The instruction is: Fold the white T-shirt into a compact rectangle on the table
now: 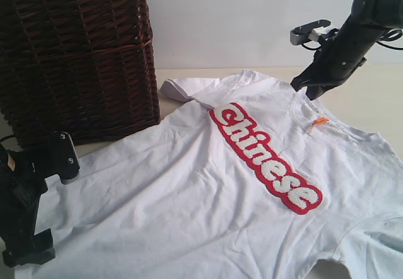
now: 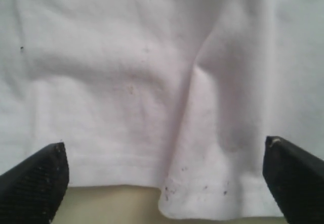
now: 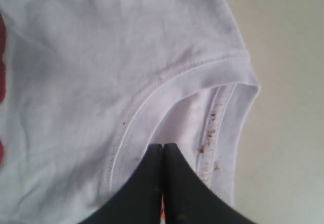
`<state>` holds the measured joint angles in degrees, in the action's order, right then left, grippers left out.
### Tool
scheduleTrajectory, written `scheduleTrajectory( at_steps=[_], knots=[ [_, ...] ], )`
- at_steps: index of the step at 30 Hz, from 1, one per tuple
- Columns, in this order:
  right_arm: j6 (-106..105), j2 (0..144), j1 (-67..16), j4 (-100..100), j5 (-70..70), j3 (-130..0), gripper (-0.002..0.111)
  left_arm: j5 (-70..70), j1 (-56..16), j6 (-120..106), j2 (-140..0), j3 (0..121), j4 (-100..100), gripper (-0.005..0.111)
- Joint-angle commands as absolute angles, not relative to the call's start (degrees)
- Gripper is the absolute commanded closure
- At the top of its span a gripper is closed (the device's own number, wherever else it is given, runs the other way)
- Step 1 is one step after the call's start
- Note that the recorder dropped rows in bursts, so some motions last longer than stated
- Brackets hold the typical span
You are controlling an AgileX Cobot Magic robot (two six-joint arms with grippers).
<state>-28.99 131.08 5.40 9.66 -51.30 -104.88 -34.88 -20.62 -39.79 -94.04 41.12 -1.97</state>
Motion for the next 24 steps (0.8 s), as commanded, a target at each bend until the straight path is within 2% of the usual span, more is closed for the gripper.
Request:
scheduleTrajectory(
  at_steps=[1, 3, 5, 10, 11, 24],
  knots=[
    [-28.9, 132.8, 5.3, 6.5, -54.3, -104.9, 0.108, -34.2, -20.6, -42.4, -93.7, 41.9, 3.0, 0.002],
    [-27.3, 133.0, 5.3, 4.9, -54.3, -104.9, 0.108, -37.9, -20.6, -45.3, -93.7, 42.3, 4.7, 0.010],
    [-26.8, 133.0, 5.3, 3.9, -54.2, -104.9, 0.108, -41.6, -20.6, -48.1, -93.7, 42.5, 7.1, 0.027],
    [-26.8, 133.0, 5.3, 4.0, -54.2, -104.9, 0.108, -42.1, -20.6, -53.4, -93.7, 42.6, 15.4, 0.097],
    [-26.8, 133.0, 5.3, 4.0, -54.3, -104.9, 0.108, -41.7, -20.6, -53.7, -93.7, 42.6, 16.0, 0.106],
    [-26.2, 133.3, 5.3, 2.9, -54.5, -104.9, 0.108, -40.8, -20.6, -55.3, -93.7, 42.6, 21.9, 0.107]
  ],
)
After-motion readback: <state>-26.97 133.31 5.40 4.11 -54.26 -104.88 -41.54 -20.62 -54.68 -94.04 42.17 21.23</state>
